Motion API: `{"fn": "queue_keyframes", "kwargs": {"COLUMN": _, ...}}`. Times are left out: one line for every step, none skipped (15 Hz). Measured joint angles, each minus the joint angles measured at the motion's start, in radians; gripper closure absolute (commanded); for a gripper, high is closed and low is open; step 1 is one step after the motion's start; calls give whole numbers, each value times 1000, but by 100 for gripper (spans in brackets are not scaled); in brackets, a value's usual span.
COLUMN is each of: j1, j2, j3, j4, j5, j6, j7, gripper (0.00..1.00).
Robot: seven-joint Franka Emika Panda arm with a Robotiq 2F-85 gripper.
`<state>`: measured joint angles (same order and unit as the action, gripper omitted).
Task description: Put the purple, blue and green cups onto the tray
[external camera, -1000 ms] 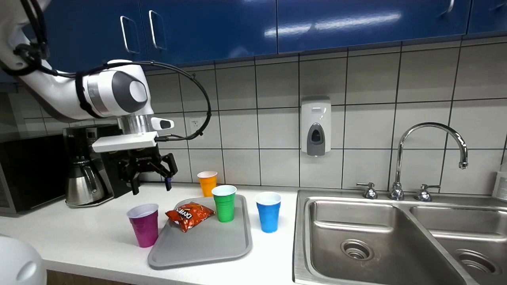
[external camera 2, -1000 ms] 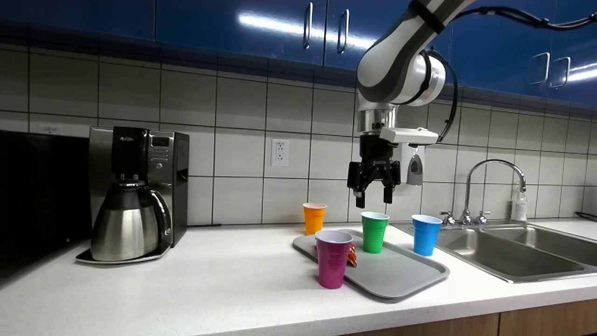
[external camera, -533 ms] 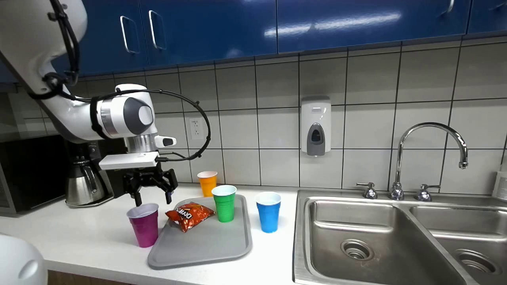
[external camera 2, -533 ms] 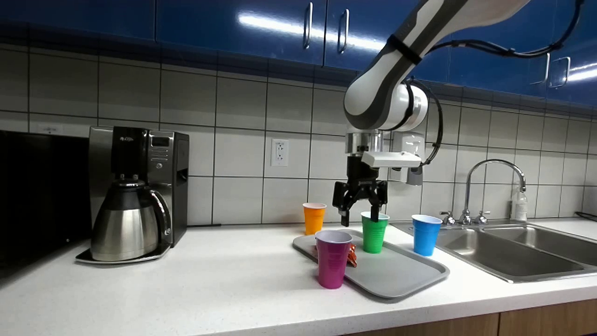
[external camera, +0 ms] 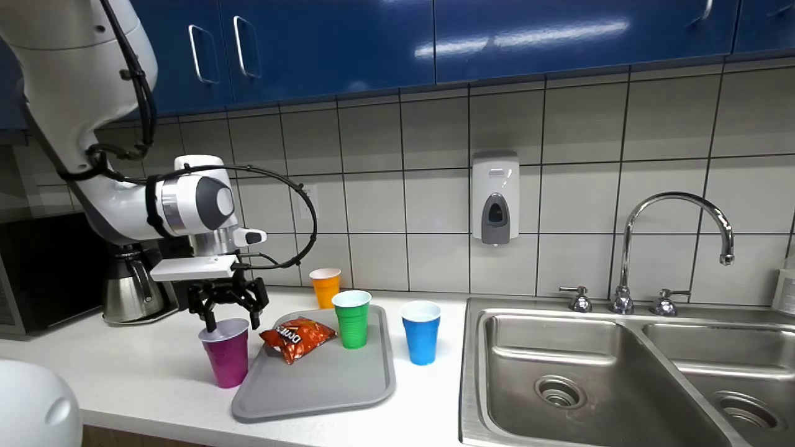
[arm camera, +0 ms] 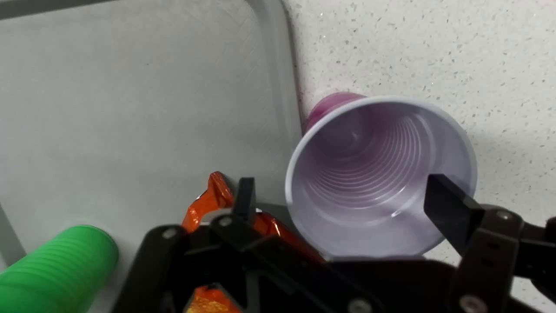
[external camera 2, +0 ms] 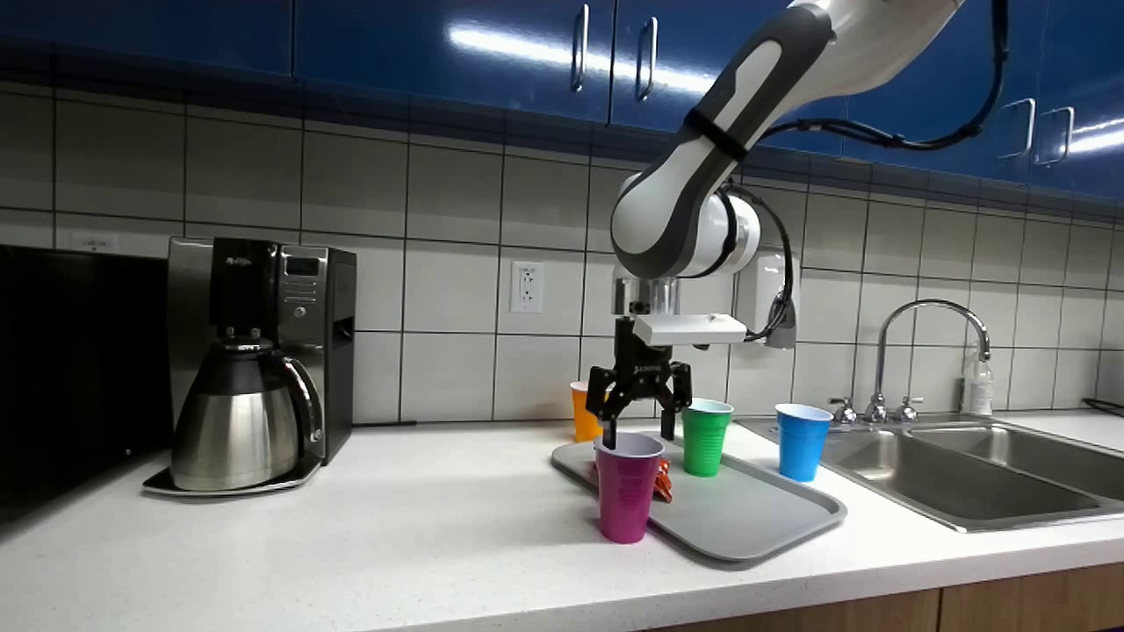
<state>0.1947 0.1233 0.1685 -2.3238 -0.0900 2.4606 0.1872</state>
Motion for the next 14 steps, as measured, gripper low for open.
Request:
{"fn": "queue_keyframes", "kwargs": {"j1": 1, "j2": 9, "j3": 0, "j4": 8, "j5": -12, "j6": 1, "j7": 7, "gripper": 0}}
{"fn": "queue_keyframes", "kwargs": {"j1": 2, "j2": 17, "j3": -2, "j4": 13, "j5": -24, "j6": 1, "j7": 14, "gripper": 0}}
{"fn": "queue_keyframes", "kwargs": {"j1": 2, "j2": 24, "j3": -4, "j4": 17, "j5": -33, "j6": 1, "j7": 17, "gripper": 0}}
{"fn": "queue_keyframes", "kwargs": {"j1": 2, "j2": 29, "j3": -8, "j4": 20, "j5": -39, "j6": 1, "j7": 18, "gripper": 0}}
{"fn": "queue_keyframes", "kwargs": {"j1": 2, "j2": 34, "j3": -13, "j4": 22, "j5": -42, "j6": 1, "j7": 18, "gripper": 0}}
{"fn": "queue_keyframes", "kwargs": {"j1": 2, "j2": 37, "j3": -19, "j4": 22, "j5": -44, "j6": 1, "j7": 18, "gripper": 0}}
{"fn": "queue_keyframes", "kwargs": {"j1": 2, "j2": 39, "j3": -25, "j4": 22, "j5": -47, "j6": 0, "j7": 18, "gripper": 0}}
{"fn": "queue_keyframes", "kwargs": {"j1": 2, "j2": 42, "j3": -32, "j4": 22, "j5": -49, "j6": 0, "j7": 18, "gripper": 0}}
{"fn": "queue_keyframes", "kwargs": {"j1": 1, "j2": 44, "j3": -37, "j4": 22, "j5": -50, "j6": 0, "j7": 18, "gripper": 0}}
{"fn": "queue_keyframes", "kwargs": {"j1": 1, "j2": 48, "j3": -41, "j4": 21, "j5": -51, "j6": 0, "j7": 18, "gripper": 0}}
{"fn": "queue_keyframes", "kwargs": {"j1": 1, "j2": 50, "j3": -43, "j4": 21, "j5": -52, "j6": 0, "j7": 18, "gripper": 0}}
{"fn": "queue_keyframes", "kwargs": {"j1": 1, "j2": 53, "j3": -44, "j4": 21, "j5": -52, "j6": 0, "j7": 18, "gripper": 0}}
{"fn": "queue_keyframes", "kwargs": {"j1": 2, "j2": 55, "j3": -45, "j4": 21, "j5": -52, "j6": 0, "j7": 18, "gripper": 0}}
{"fn": "queue_keyframes", "kwargs": {"j1": 2, "j2": 57, "j3": -45, "j4": 21, "j5": -52, "j6": 0, "j7": 18, "gripper": 25}}
